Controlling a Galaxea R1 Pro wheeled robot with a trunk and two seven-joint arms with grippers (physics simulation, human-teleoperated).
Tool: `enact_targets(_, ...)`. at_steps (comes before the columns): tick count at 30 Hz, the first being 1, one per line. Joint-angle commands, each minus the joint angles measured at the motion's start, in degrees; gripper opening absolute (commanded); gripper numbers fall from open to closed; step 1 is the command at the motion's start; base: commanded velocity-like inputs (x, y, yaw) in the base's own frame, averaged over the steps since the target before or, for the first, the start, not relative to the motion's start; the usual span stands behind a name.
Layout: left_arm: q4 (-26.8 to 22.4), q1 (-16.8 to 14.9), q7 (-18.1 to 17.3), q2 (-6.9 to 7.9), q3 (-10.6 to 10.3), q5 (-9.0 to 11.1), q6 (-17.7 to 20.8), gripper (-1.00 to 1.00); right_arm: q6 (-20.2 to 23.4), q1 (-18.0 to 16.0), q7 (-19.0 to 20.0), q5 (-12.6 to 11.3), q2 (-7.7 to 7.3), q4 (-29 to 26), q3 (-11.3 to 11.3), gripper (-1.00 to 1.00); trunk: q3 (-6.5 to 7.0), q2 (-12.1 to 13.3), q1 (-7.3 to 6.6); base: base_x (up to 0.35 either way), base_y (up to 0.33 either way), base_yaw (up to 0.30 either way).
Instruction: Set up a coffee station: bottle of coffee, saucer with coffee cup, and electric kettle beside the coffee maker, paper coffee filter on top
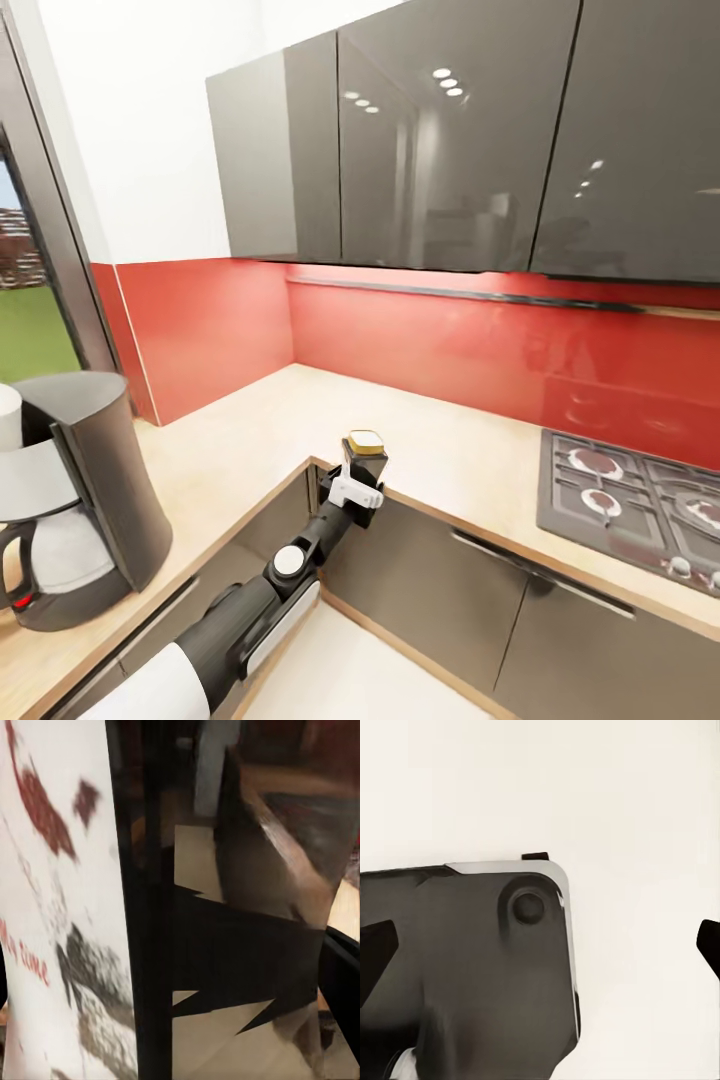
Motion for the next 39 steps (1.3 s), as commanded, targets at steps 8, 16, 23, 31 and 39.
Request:
enact_targets(8, 0.05, -0.07, 0.63, 0.10, 0.02, 0.48, -0.37, -1.00, -0.21, -0.01, 0.07, -0.02, 0.05, 0.05, -0.33, 1.00, -0.02, -0.04, 0.05, 0.293, -0.202, 0.276)
enact_targets(16, -0.71, -0.01, 9.01, 0.07, 0.30, 0.92, -0.37, -1.00, -0.21, -0.01, 0.07, -0.02, 0.05, 0.05, -0.37, 1.00, -0.02, -0.04, 0.05, 0.085, -0.056, 0.277)
enact_targets(23, -0.90, -0.01, 13.93, 0.06, 1.76, 1.47, -0.37, -1.00, -0.21, -0.01, 0.07, -0.02, 0.05, 0.05, -0.35, 1.00, -0.02, -0.04, 0.05, 0.001, 0.000, 0.277)
enact_targets(31, -0.86, -0.01, 14.45, 0.03, 2.14, 1.39, -0.37, -1.00, -0.21, -0.01, 0.07, -0.02, 0.05, 0.05, -0.31, 1.00, -0.02, -0.04, 0.05, 0.000, 0.000, 0.278)
enact_targets(39, -0.27, -0.01, 14.46, -0.41, 4.63, 1.21, -0.35, -1.00, -0.21, -0.01, 0.07, -0.02, 0.05, 0.05, -0.35, 1.00, -0.02, -0.04, 0.05, 0.000, 0.000, 0.253)
